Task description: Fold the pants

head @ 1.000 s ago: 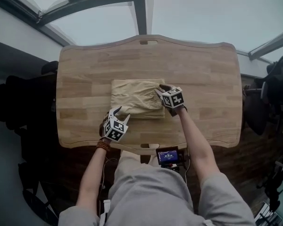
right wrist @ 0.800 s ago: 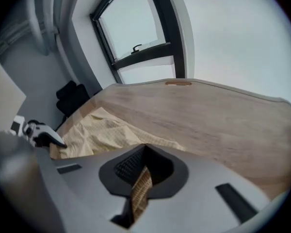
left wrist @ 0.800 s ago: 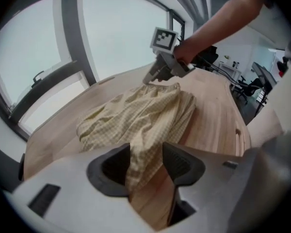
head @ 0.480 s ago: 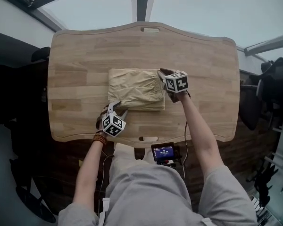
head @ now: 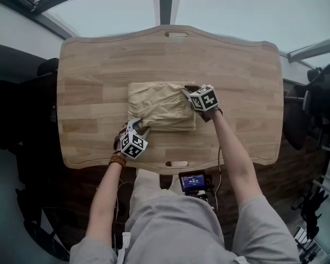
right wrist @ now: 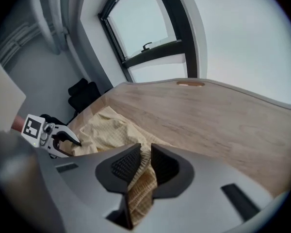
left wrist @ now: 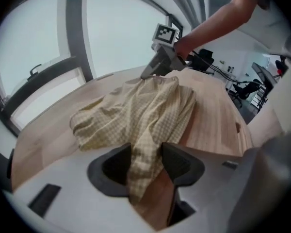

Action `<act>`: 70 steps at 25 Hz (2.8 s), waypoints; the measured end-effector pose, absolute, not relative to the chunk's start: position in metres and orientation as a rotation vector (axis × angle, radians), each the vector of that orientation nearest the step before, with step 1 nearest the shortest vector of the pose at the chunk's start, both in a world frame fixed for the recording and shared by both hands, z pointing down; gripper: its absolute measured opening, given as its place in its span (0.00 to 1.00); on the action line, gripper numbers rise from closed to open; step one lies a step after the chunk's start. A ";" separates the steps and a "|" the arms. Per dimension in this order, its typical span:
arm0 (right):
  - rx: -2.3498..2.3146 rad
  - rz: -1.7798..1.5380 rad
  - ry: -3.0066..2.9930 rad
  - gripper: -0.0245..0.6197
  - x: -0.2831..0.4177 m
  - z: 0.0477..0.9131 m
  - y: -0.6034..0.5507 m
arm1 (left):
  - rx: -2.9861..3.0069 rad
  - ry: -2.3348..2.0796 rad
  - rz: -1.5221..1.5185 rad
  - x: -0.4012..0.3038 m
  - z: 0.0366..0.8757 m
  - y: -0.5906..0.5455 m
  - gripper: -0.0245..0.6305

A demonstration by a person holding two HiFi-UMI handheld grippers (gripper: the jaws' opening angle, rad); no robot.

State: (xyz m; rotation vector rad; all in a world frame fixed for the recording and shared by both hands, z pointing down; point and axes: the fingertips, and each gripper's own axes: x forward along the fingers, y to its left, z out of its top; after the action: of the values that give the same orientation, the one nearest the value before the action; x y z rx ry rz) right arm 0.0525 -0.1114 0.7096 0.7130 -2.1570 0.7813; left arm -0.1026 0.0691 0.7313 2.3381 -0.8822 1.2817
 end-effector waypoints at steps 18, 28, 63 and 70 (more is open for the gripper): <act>0.510 0.398 -2.423 0.17 0.091 0.698 -0.083 | 2.675 -0.107 1.657 0.060 0.702 -0.111 0.35; 0.094 -0.183 -2.275 0.22 0.085 0.718 -0.078 | 2.649 -0.061 1.584 0.077 0.707 -0.106 0.10; 0.834 0.473 -2.292 0.20 0.120 0.674 -0.048 | 2.871 -0.466 1.194 0.084 0.643 0.053 0.27; 0.827 0.605 -1.981 0.19 0.130 0.724 -0.068 | 2.674 -0.302 1.330 0.094 0.700 0.112 0.18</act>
State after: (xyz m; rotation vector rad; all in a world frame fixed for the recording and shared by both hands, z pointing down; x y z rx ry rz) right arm 0.1295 -0.0682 0.7241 0.8267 -1.9806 0.6050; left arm 0.0940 0.1119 0.6996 2.6740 -0.3016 1.3299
